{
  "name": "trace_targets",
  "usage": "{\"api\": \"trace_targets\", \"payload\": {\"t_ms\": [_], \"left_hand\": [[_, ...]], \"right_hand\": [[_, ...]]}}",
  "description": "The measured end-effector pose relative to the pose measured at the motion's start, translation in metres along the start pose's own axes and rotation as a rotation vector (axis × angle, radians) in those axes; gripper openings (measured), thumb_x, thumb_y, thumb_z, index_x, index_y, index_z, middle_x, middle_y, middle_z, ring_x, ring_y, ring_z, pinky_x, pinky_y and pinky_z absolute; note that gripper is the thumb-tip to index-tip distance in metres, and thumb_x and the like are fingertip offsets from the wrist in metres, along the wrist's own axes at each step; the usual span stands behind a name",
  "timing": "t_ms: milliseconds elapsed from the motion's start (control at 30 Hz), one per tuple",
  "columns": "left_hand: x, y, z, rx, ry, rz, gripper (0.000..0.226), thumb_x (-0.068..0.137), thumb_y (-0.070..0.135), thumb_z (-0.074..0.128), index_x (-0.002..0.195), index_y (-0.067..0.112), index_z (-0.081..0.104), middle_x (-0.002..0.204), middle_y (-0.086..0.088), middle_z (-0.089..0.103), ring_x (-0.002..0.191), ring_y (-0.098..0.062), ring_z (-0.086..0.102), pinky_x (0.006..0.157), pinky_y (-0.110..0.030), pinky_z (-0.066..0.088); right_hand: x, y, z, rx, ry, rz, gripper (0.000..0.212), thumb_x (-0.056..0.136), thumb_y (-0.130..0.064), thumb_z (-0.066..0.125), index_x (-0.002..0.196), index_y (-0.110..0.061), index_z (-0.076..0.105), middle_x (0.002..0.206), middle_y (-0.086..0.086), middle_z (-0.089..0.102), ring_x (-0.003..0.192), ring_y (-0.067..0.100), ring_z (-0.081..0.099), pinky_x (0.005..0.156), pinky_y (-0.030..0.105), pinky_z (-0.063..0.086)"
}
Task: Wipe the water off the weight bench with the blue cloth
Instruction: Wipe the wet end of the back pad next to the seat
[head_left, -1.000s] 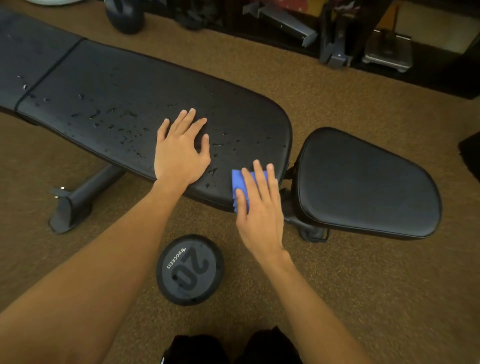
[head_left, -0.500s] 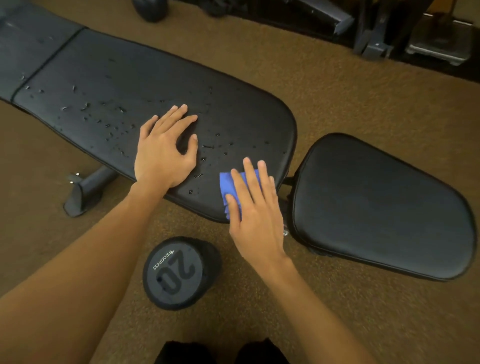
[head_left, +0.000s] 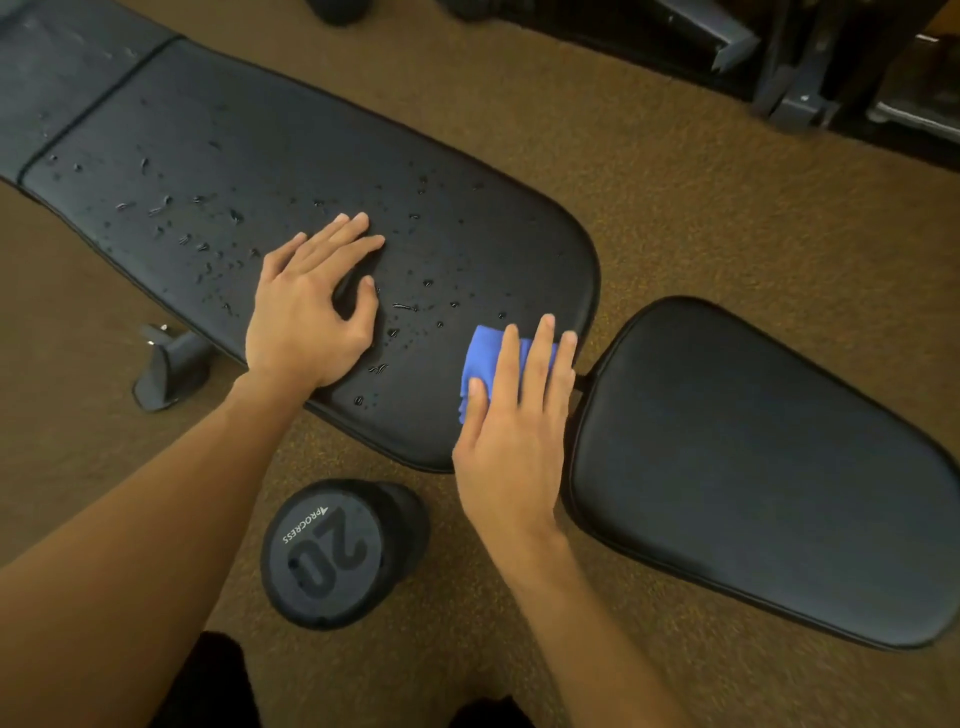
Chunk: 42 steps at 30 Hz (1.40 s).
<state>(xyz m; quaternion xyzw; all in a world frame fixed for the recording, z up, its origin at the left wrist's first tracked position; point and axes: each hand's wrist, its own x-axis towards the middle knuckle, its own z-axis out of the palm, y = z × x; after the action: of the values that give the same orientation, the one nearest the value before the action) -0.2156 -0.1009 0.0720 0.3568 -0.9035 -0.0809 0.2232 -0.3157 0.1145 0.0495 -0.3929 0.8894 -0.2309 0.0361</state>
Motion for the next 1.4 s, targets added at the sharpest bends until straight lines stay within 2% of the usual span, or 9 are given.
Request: {"api": "trace_targets", "payload": {"t_ms": [167, 367, 600, 900, 1033, 1167, 1300, 1400], "left_hand": [[0.001, 0.001, 0.0, -0.019, 0.003, 0.01, 0.042, 0.105, 0.029, 0.053, 0.146, 0.028, 0.061, 0.162, 0.01, 0.049, 0.155, -0.002, 0.034, 0.128, -0.043, 0.025], [0.001, 0.0, -0.001, -0.037, 0.015, 0.008, 0.042, 0.105, 0.029, 0.052, 0.145, 0.027, 0.062, 0.16, 0.009, 0.05, 0.154, -0.003, 0.035, 0.128, -0.042, 0.024], [0.0, -0.001, -0.001, -0.037, 0.029, 0.002, 0.042, 0.105, 0.031, 0.051, 0.145, 0.026, 0.063, 0.16, 0.007, 0.051, 0.154, -0.004, 0.036, 0.128, -0.042, 0.025], [-0.001, -0.001, 0.001, -0.037, 0.044, -0.01, 0.043, 0.104, 0.032, 0.051, 0.145, 0.025, 0.063, 0.16, 0.007, 0.051, 0.154, -0.003, 0.036, 0.128, -0.039, 0.023], [0.0, -0.003, 0.001, -0.023, 0.043, -0.01, 0.043, 0.105, 0.033, 0.05, 0.145, 0.025, 0.063, 0.16, 0.007, 0.051, 0.154, -0.003, 0.035, 0.128, -0.039, 0.023], [-0.001, -0.002, 0.001, -0.027, 0.052, -0.009, 0.042, 0.105, 0.031, 0.051, 0.145, 0.024, 0.063, 0.16, 0.007, 0.051, 0.154, -0.004, 0.035, 0.128, -0.04, 0.024], [-0.001, -0.002, 0.0, -0.027, 0.058, -0.017, 0.042, 0.105, 0.031, 0.051, 0.144, 0.024, 0.064, 0.16, 0.008, 0.051, 0.154, -0.003, 0.035, 0.128, -0.04, 0.024], [0.0, 0.0, -0.001, -0.019, 0.054, -0.021, 0.042, 0.104, 0.032, 0.051, 0.144, 0.025, 0.063, 0.16, 0.008, 0.051, 0.154, -0.003, 0.035, 0.128, -0.039, 0.023]], "right_hand": [[0.028, 0.008, 0.006, 0.067, 0.059, 0.074, 0.061, 0.114, -0.037, 0.034, 0.165, -0.005, 0.029, 0.175, 0.023, 0.01, 0.163, 0.042, 0.002, 0.13, 0.056, 0.018], [0.071, 0.018, 0.01, 0.159, 0.094, 0.202, 0.066, 0.11, -0.039, 0.029, 0.164, -0.001, 0.03, 0.173, 0.03, 0.013, 0.161, 0.048, 0.005, 0.129, 0.059, 0.017], [0.002, -0.005, 0.01, 0.049, 0.109, 0.149, 0.061, 0.113, -0.036, 0.03, 0.166, -0.005, 0.029, 0.175, 0.024, 0.011, 0.163, 0.041, 0.005, 0.132, 0.052, 0.015], [0.095, 0.018, 0.012, 0.11, 0.123, 0.191, 0.062, 0.111, -0.039, 0.033, 0.163, -0.005, 0.034, 0.173, 0.024, 0.02, 0.161, 0.044, 0.013, 0.13, 0.054, 0.018], [0.069, 0.012, 0.015, 0.102, 0.134, 0.184, 0.064, 0.111, -0.04, 0.027, 0.164, -0.004, 0.033, 0.175, 0.022, 0.016, 0.162, 0.043, 0.01, 0.13, 0.055, 0.02], [0.022, 0.001, 0.012, 0.036, 0.097, 0.096, 0.064, 0.112, -0.039, 0.027, 0.164, -0.003, 0.033, 0.175, 0.021, 0.014, 0.163, 0.04, 0.006, 0.132, 0.053, 0.016], [0.06, 0.017, 0.006, -0.034, 0.063, 0.094, 0.066, 0.111, -0.045, 0.023, 0.166, -0.01, 0.031, 0.177, 0.014, 0.012, 0.164, 0.036, 0.004, 0.131, 0.054, 0.012], [0.08, 0.018, 0.006, -0.024, 0.075, 0.028, 0.062, 0.113, -0.047, 0.028, 0.165, -0.014, 0.035, 0.177, 0.009, 0.015, 0.165, 0.034, 0.002, 0.131, 0.055, 0.013]]}}
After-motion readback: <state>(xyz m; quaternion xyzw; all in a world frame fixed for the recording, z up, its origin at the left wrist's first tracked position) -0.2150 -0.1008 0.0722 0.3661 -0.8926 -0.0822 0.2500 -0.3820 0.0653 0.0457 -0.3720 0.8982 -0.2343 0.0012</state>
